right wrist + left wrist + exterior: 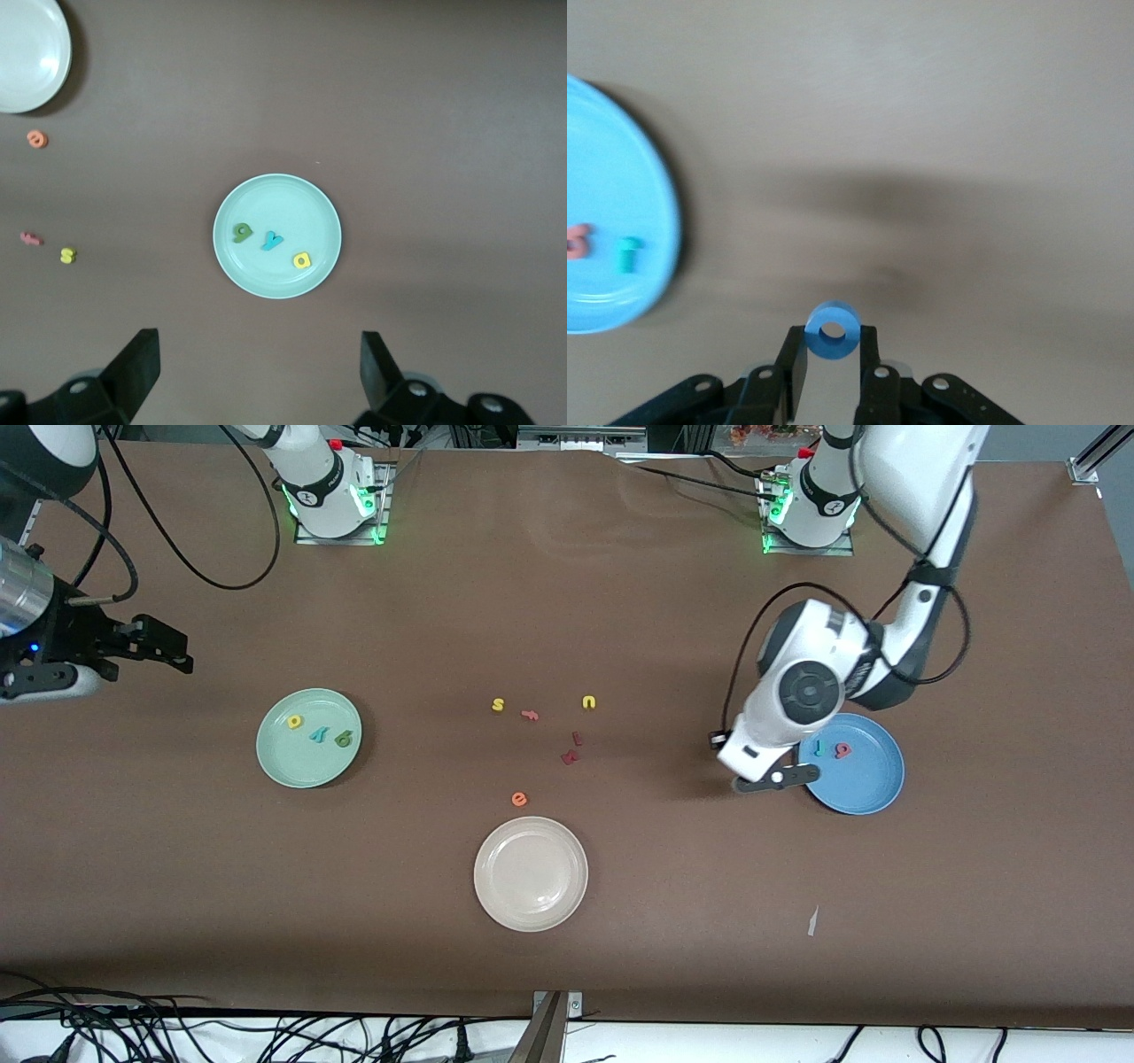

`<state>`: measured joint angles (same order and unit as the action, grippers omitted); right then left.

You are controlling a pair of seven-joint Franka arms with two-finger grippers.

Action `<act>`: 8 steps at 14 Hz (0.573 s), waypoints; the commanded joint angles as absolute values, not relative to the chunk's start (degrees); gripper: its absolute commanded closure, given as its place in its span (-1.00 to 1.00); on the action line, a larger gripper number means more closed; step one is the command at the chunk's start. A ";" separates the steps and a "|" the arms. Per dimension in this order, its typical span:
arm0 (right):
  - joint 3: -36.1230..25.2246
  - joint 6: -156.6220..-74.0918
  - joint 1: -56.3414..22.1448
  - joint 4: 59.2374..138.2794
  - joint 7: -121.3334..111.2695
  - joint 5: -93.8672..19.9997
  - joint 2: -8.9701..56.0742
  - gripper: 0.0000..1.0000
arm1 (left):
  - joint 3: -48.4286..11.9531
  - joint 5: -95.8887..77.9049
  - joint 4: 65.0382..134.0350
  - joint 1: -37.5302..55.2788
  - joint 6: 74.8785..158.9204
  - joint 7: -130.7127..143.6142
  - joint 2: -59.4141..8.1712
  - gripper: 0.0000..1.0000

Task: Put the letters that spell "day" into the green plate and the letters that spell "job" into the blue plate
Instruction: 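Return the right arm to rest while the left gripper releases the o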

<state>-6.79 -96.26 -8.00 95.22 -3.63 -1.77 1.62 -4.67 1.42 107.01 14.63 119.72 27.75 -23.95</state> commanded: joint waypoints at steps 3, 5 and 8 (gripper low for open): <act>-0.35 -100.28 -0.97 102.13 -1.41 -0.26 -4.66 -1.00 | -5.19 5.87 119.68 5.99 127.15 15.66 -18.28 0.74; -0.35 -100.11 -0.97 102.13 -1.32 -0.18 -4.48 -1.00 | -5.19 7.99 124.26 2.39 134.70 12.41 -18.54 0.74; -0.35 -99.58 -1.23 100.38 -1.23 -0.52 -2.82 -1.00 | -5.18 9.14 125.16 -2.18 136.93 6.17 -19.51 0.66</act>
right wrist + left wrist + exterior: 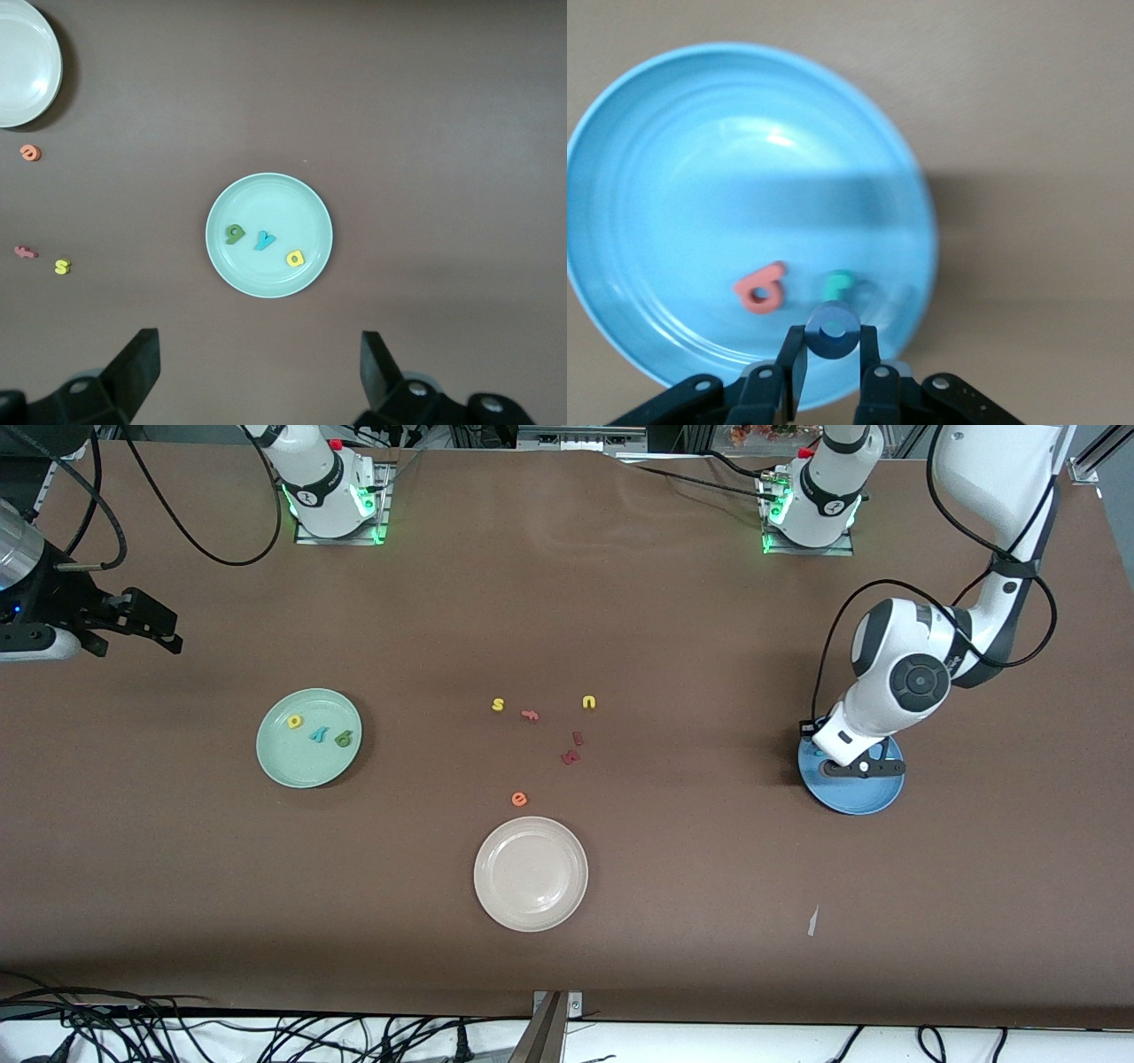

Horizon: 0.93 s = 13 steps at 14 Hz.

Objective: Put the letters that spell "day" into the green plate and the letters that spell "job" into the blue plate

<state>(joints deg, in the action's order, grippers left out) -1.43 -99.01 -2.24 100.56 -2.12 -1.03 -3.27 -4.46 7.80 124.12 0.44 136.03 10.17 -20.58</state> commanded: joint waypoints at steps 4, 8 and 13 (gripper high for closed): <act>-0.26 -98.53 -1.41 100.11 -1.32 0.00 -2.64 -1.00 | -5.10 8.97 120.00 -5.18 129.07 0.62 -19.07 -1.00; -0.61 -98.17 -1.06 100.19 -1.32 0.26 -2.64 -1.00 | -5.27 8.17 102.52 -4.57 102.89 0.18 -19.60 -1.00; -0.70 -98.44 -0.88 100.11 -1.14 1.05 -2.46 -1.00 | -5.01 3.52 96.33 -7.11 94.75 -0.09 -17.59 -1.00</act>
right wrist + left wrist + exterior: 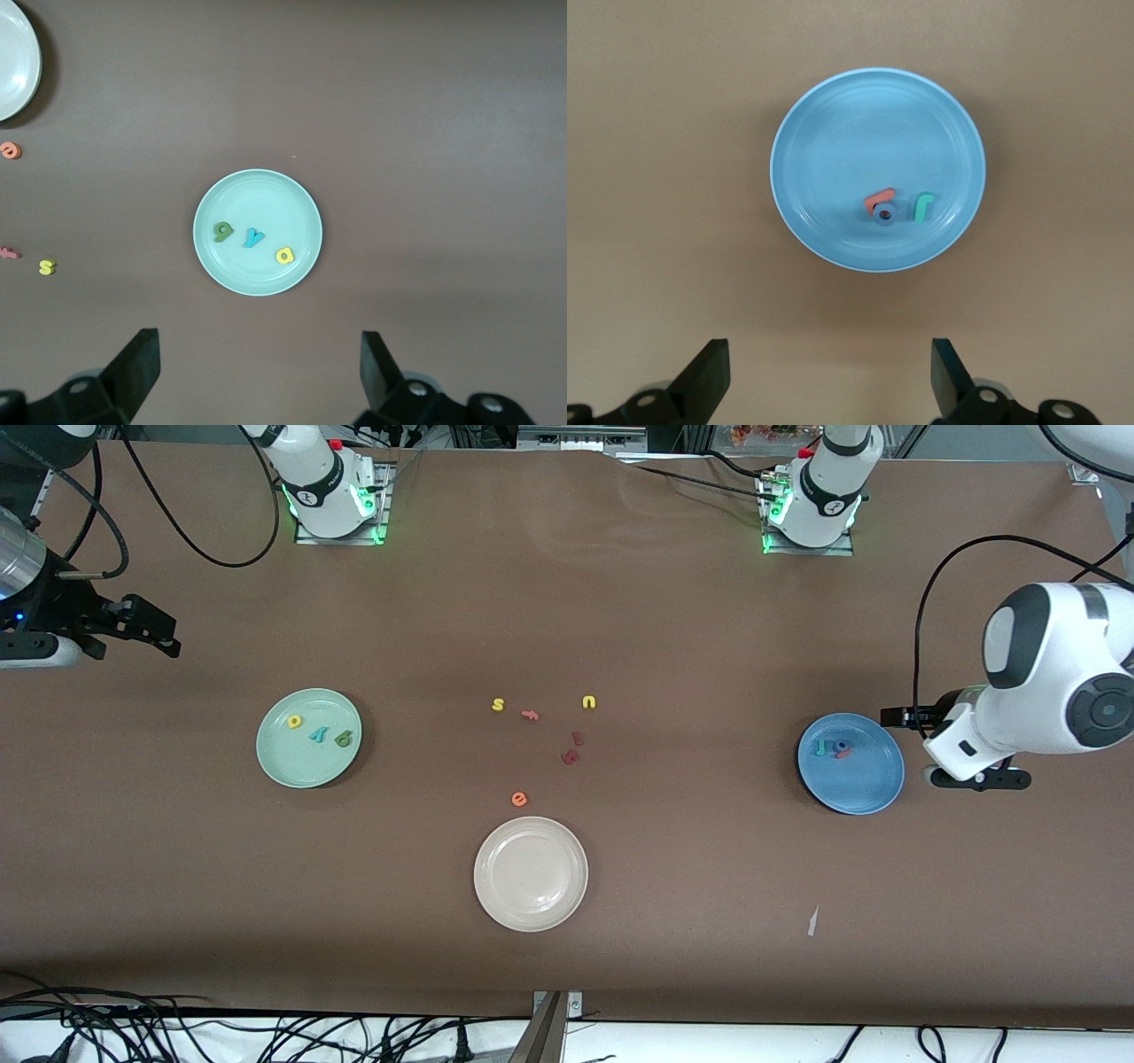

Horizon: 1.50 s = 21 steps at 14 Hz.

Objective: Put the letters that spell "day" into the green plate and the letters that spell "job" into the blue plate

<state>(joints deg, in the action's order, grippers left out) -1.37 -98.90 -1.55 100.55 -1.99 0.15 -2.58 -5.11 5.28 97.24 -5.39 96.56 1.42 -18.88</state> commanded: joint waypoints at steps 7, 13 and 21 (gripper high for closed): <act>-0.53 -98.17 -1.05 100.11 -1.23 1.05 -2.46 -1.00 | -0.53 -1.32 92.57 -4.22 92.55 0.62 -8.09 -1.00; -0.62 -97.30 -0.97 100.20 -1.14 1.05 -2.55 -1.00 | -0.79 -1.14 89.65 -1.67 89.74 0.09 -5.01 -1.00; -2.27 -97.64 -0.70 100.11 -1.93 0.79 -2.11 -1.00 | -2.55 -0.70 88.95 -1.32 89.30 -3.34 -3.87 -1.00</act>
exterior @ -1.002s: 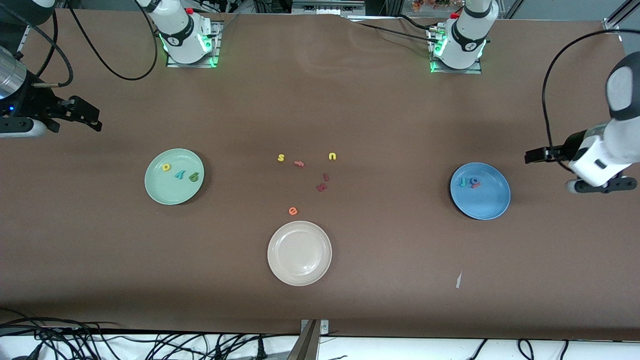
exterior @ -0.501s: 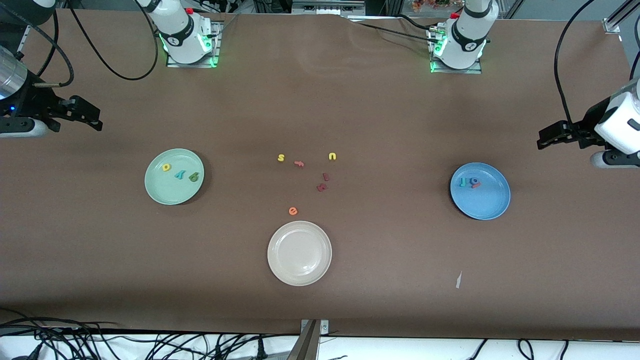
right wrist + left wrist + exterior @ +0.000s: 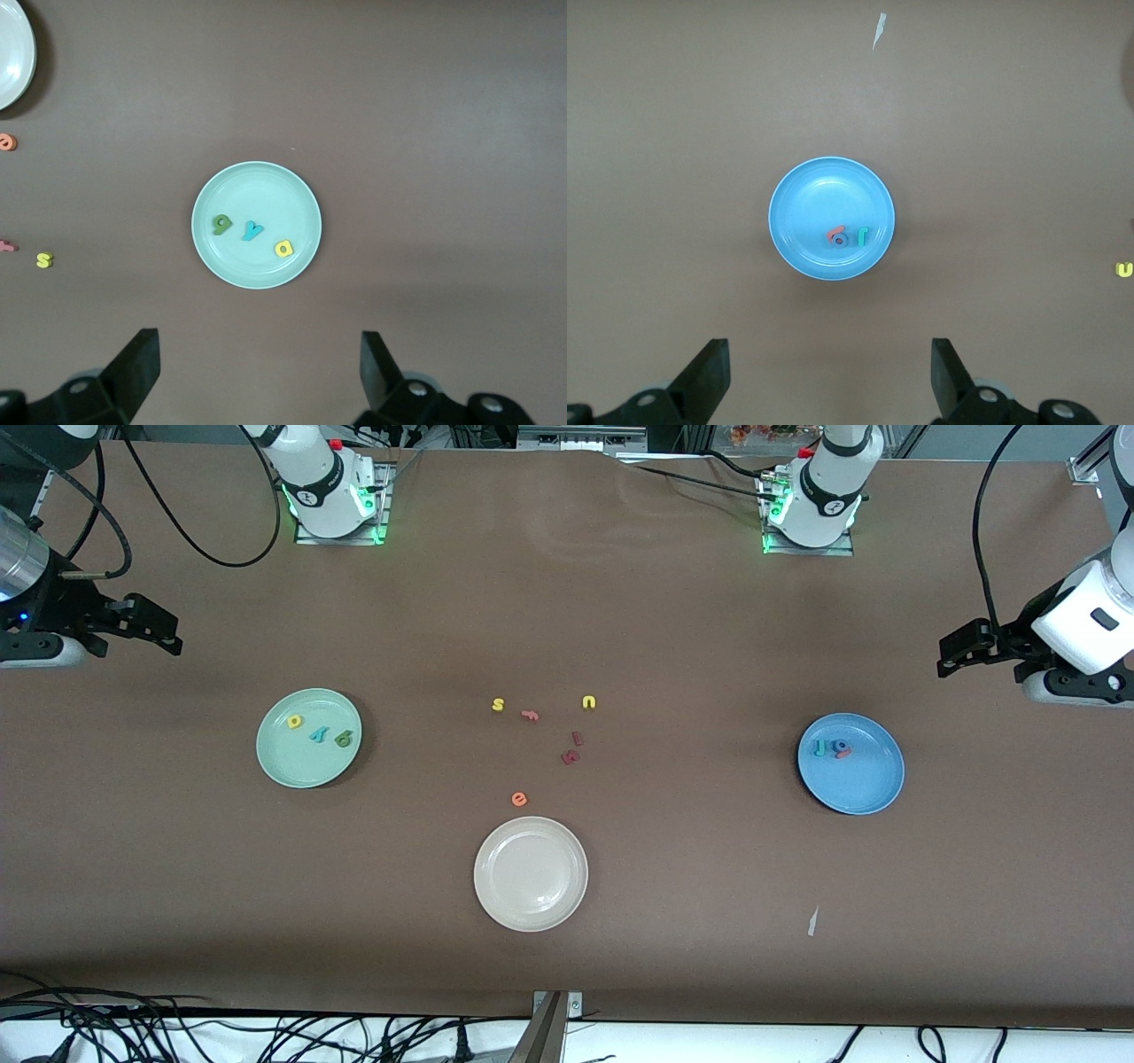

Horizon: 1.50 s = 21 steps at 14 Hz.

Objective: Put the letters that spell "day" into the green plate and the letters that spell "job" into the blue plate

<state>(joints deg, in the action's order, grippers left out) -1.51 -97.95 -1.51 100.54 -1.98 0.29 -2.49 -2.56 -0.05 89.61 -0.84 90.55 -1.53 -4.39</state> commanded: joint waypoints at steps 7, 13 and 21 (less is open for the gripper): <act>-2.37 -97.56 -0.79 99.93 -1.93 0.35 -1.85 -1.00 | -2.46 -0.62 88.95 -1.49 88.86 -3.16 -4.31 -1.00; -2.37 -93.45 -0.88 100.63 -2.02 0.96 -2.46 -1.00 | -2.37 -0.53 88.68 -1.67 88.51 -3.25 -4.39 -1.00; -5.00 -97.99 -0.61 99.58 -2.64 -0.09 -0.53 -1.00 | -2.28 -0.44 88.59 -1.67 87.10 -3.60 -4.39 -1.00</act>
<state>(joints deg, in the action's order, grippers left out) -3.87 -96.56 -1.18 100.52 -2.07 0.41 -1.73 -2.28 -0.05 89.62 -1.44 88.50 -1.82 -4.30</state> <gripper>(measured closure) 0.000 0.000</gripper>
